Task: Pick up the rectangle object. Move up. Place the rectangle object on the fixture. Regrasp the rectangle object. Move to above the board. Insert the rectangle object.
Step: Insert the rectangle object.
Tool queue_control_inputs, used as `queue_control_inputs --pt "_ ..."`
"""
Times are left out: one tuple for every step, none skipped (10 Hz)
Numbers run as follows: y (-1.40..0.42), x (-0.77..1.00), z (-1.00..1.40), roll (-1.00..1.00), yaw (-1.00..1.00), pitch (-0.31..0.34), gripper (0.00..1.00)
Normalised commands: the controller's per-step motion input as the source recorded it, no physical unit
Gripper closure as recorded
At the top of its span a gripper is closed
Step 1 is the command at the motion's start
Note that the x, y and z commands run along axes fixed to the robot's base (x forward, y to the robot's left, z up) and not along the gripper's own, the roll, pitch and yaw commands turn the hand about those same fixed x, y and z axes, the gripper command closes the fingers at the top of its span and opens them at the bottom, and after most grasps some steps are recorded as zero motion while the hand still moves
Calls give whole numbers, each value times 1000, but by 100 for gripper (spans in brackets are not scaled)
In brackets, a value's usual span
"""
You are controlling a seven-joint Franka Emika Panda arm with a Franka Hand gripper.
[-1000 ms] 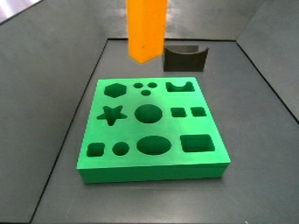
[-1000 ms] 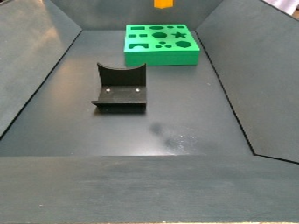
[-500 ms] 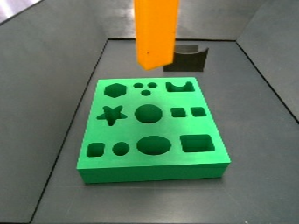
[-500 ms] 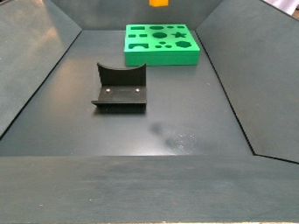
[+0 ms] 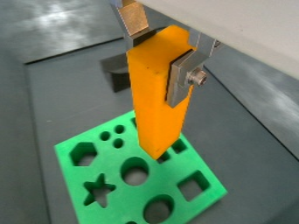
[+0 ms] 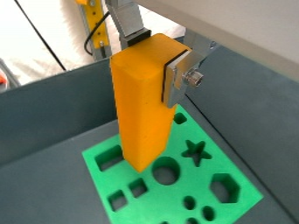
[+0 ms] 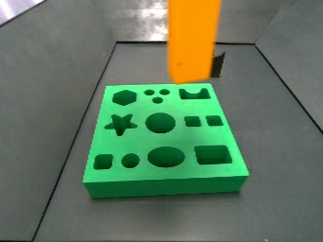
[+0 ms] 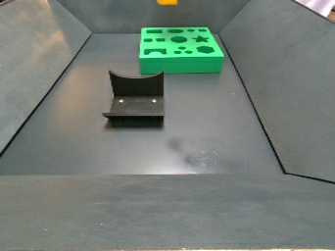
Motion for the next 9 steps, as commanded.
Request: queue_control_inputs --pt "-174 291 -71 -34 -289 0 100" --pt "-94 177 -86 -67 -231 0 100" --pt "-26 109 -66 -63 -154 0 100" --pt "-29 74 0 0 -37 0 100" --pt "-9 54 0 0 -17 3 100" --pt "0 0 0 17 0 0 100" --pt "0 0 -20 0 0 0 100" --pt "-169 537 -263 0 -517 -4 100" --pt "-191 540 -397 23 -517 -19 100"
